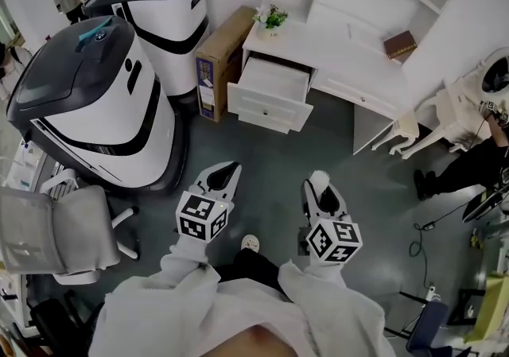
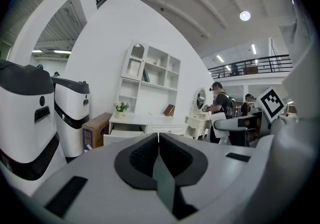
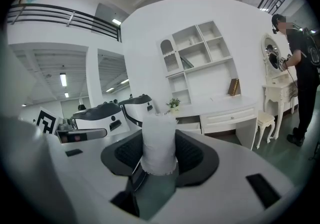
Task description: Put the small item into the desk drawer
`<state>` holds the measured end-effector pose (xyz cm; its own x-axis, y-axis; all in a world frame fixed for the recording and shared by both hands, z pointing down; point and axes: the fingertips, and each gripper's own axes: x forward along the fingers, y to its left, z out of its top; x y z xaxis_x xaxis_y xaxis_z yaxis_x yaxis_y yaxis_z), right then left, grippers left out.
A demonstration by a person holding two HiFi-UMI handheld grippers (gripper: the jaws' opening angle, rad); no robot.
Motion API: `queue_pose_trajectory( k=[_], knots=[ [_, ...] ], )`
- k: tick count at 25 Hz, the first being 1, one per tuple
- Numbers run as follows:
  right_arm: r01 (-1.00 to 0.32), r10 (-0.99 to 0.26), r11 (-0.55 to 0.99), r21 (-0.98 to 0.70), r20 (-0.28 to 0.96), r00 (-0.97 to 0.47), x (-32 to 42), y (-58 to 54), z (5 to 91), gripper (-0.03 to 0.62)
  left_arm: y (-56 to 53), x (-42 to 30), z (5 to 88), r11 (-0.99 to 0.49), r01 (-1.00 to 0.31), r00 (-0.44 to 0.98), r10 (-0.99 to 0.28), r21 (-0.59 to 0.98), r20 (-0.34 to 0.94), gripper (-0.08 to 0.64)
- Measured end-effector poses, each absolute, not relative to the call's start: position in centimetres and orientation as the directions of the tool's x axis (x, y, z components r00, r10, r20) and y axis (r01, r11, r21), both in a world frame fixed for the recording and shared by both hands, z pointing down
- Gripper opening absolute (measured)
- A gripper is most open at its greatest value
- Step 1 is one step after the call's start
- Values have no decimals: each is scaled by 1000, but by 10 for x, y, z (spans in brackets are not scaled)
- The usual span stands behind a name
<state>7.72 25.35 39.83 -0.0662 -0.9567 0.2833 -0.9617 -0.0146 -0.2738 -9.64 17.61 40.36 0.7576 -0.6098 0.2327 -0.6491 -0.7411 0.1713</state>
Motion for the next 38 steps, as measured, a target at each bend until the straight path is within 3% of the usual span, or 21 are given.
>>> queue_pose_trajectory(
  k=[14,38],
  knots=[
    [-961,-953,70,-268,267,-144,132,189,400,195,125,-42,401,-706,-691,721,-663,153,201,23],
    [-951,-936,82,-297,304,-176,140,133,425,195,66,-33,425,-677,-714,699,-672,180,244,23]
  ],
)
